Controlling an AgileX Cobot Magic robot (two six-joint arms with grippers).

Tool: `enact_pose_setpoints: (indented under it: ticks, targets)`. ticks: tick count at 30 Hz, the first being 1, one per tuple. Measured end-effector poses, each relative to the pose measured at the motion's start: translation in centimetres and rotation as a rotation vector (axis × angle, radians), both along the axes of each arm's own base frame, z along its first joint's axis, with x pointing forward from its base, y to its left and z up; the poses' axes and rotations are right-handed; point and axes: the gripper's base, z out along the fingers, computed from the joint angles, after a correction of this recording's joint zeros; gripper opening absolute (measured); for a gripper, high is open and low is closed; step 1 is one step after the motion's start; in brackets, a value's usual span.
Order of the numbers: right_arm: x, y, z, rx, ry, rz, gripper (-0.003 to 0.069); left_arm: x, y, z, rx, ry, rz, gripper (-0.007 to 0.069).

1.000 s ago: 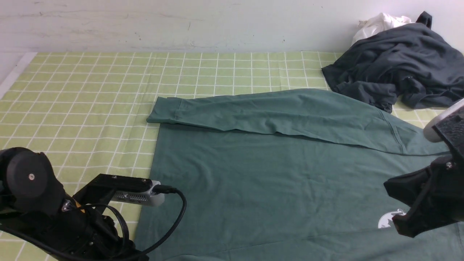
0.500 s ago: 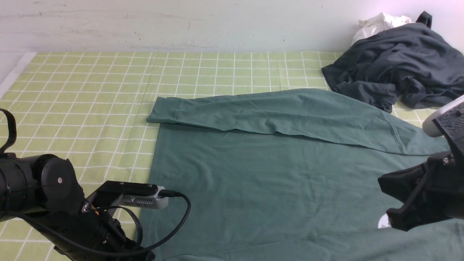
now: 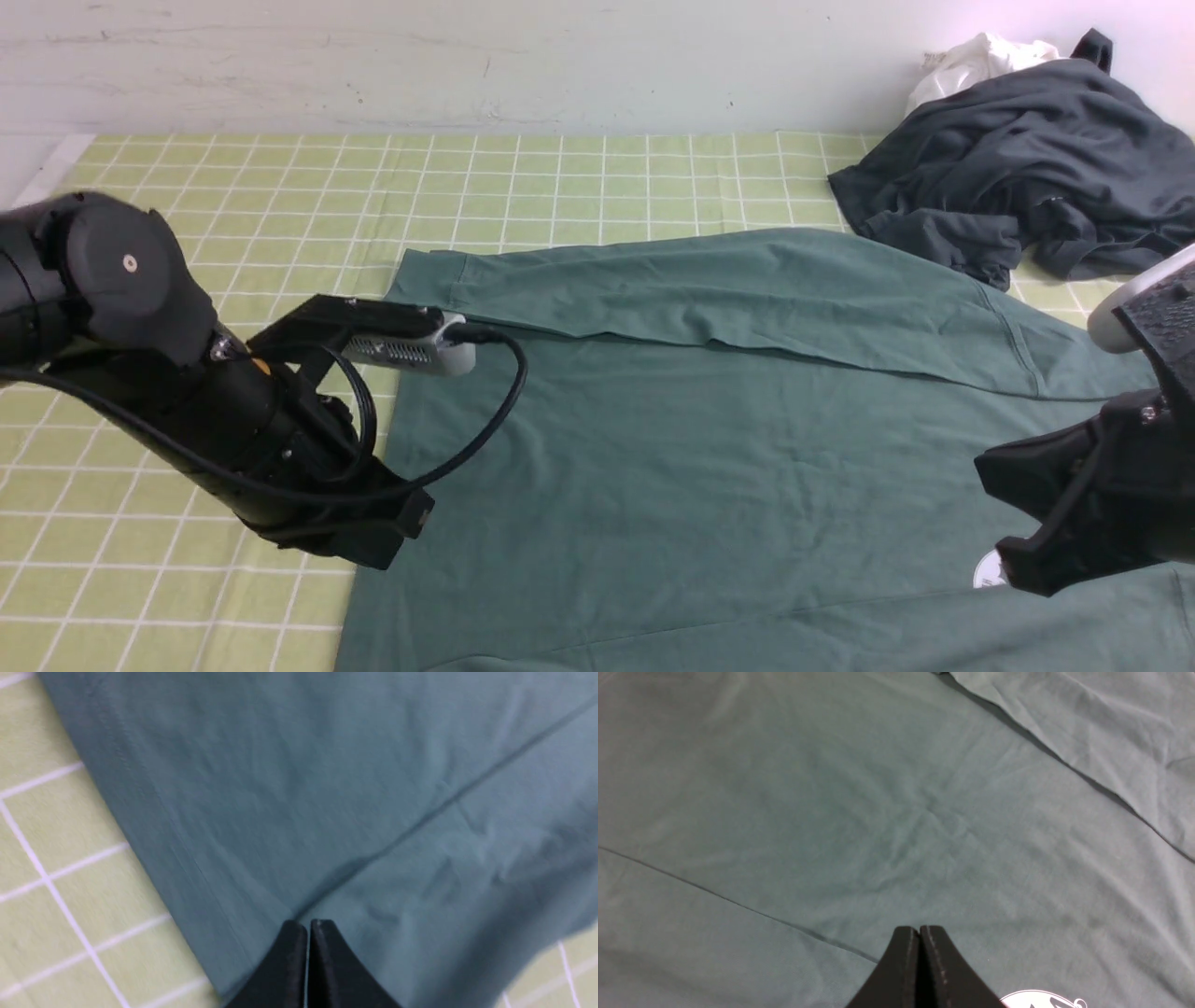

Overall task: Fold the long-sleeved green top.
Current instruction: Use the left arm to clamp the cuff closest to it, then use the left arm to drag and place the cuff at the centered position on the left edge of the fabric

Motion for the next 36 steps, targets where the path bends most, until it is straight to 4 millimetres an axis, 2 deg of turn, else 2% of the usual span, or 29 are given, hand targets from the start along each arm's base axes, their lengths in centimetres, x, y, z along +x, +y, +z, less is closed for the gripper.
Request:
enact_pose_setpoints:
  ticks: [2, 5, 7, 9, 14, 16, 19, 21, 23, 26, 27, 28, 30, 35, 36]
  targets:
    - [0.0, 0.0, 0.0, -0.002, -0.001, 0.001, -0.0015, -0.5, 0.2, -0.3, 0.02, 0.05, -0.019, 0.0002]
    - [0.0, 0.0, 0.0, -0.003, -0.001, 0.001, -0.0015, -1.7, 0.7, -1.7, 0.065, 0.119, -0.038, 0.0047]
    - [0.0, 0.0, 0.0, -0.003, -0.001, 0.001, -0.0015, -2.3, 1.0, -2.7, 0.087, 0.141, -0.04, 0.0102]
    - [0.0, 0.0, 0.0, -0.003, -0.001, 0.001, -0.0015, -2.7, 1.2, -3.9, 0.1, 0.15, -0.031, 0.0195]
    - [0.0, 0.0, 0.0, 0.002, 0.001, -0.001, -0.0015, -2.6, 1.3, -6.3, 0.118, 0.159, 0.011, 0.0403]
    - [0.0, 0.0, 0.0, 0.002, 0.001, -0.001, -0.0015, -2.3, 1.3, -7.1, 0.124, 0.179, 0.032, 0.0438]
    - [0.0, 0.0, 0.0, 0.002, 0.001, -0.001, -0.0015, -2.2, 1.3, -8.0, 0.135, 0.217, 0.04, 0.0412]
    - [0.0, 0.0, 0.0, 0.003, 0.001, -0.001, -0.0015, -2.1, 1.3, -8.6, 0.141, 0.244, 0.041, 0.0346]
    - [0.0, 0.0, 0.0, 0.003, 0.001, -0.001, -0.0015, -2.1, 1.3, -8.9, 0.146, 0.26, 0.04, 0.0262]
    - [0.0, 0.0, 0.0, 0.003, 0.001, -0.001, -0.0015, -2.2, 1.2, -8.8, 0.146, 0.275, 0.038, 0.0092]
    - [0.0, 0.0, 0.0, 0.003, 0.001, -0.001, -0.0015, -2.2, 1.2, -8.7, 0.145, 0.278, 0.035, 0.0066]
    - [0.0, 0.0, 0.0, 0.003, 0.001, -0.001, -0.0015, -2.2, 1.2, -8.3, 0.141, 0.276, 0.032, 0.0033]
    - [0.0, 0.0, 0.0, 0.003, 0.001, -0.001, -0.0015, -1.9, 1.1, -7.5, 0.132, 0.267, 0.024, 0.0017]
    - [0.0, 0.0, 0.0, 0.001, 0.0, 0.0, -0.0015, 0.1, 0.4, -2.7, 0.082, 0.11, -0.013, 0.0016]
    - [0.0, 0.0, 0.0, 0.001, 0.0, 0.0, -0.0015, 0.2, 0.4, -2.5, 0.08, 0.102, -0.015, 0.0016]
